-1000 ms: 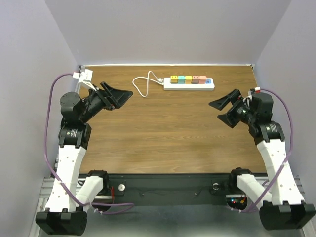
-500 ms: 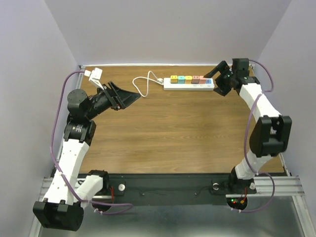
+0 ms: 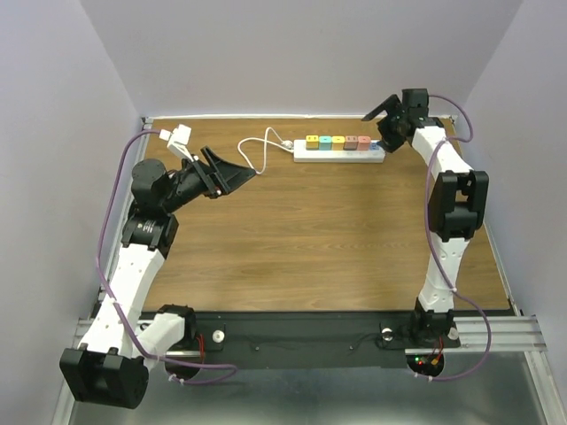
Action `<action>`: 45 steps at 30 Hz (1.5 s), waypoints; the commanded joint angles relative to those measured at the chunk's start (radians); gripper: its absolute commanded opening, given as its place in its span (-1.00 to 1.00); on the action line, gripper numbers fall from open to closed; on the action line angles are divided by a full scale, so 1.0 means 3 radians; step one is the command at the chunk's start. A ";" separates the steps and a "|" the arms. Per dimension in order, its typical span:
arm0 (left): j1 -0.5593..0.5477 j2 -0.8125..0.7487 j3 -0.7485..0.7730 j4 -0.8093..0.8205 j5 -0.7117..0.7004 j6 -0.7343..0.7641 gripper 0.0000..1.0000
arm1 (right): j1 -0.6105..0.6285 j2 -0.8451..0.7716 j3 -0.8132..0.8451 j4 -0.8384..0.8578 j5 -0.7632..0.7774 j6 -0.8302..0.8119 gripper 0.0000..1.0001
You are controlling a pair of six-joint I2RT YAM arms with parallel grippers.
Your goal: Pull the plug off the socket
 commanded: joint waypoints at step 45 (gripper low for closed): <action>-0.0022 -0.0213 -0.0299 -0.0084 0.0037 0.0154 0.93 | 0.0134 0.0947 0.0135 -0.0045 -0.1680 -0.1579 -0.99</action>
